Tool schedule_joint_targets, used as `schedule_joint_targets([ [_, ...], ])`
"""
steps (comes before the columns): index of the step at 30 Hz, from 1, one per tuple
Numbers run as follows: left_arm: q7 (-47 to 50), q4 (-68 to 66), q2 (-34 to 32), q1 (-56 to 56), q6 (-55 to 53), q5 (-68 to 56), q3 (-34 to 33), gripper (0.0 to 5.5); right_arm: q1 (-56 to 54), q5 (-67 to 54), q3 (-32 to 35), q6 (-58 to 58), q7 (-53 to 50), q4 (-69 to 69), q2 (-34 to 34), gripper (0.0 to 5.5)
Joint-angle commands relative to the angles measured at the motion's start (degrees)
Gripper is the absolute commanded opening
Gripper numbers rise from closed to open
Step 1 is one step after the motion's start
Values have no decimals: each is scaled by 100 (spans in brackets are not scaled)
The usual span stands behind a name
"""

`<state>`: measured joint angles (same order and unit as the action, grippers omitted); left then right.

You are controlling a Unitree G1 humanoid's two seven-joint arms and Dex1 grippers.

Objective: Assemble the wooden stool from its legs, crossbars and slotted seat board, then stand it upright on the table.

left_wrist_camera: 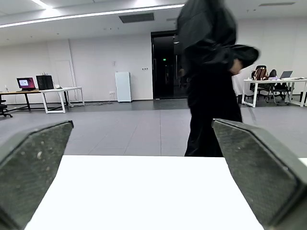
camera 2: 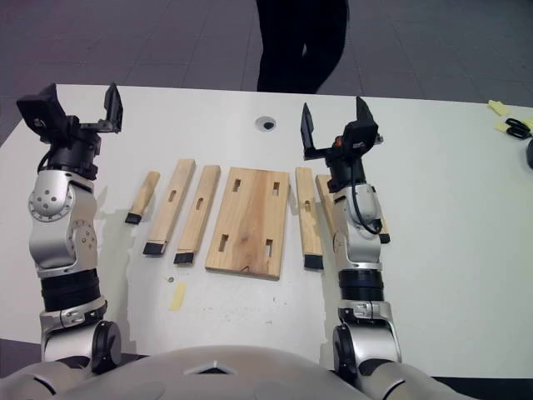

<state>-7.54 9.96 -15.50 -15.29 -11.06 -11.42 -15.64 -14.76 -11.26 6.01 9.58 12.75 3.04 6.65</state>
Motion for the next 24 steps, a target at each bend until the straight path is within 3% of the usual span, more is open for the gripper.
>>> schedule_joint_targets([
  [1,-115,-20,-165,-134,-154,-47,27,537,535,-155,194,-376,9,-608,204,540],
  [8,-203,215,-238,67,-475,-125,29,537,1577,-896,728,-1589,-104,-1630,385,540],
  [16,-251,474,-240,301,-746,-155,59,537,2250,-1192,1435,-1996,26,-1647,777,540],
  [24,-220,553,-216,381,-824,-155,44,537,2231,-1341,1364,-3161,538,-1347,1511,540],
])
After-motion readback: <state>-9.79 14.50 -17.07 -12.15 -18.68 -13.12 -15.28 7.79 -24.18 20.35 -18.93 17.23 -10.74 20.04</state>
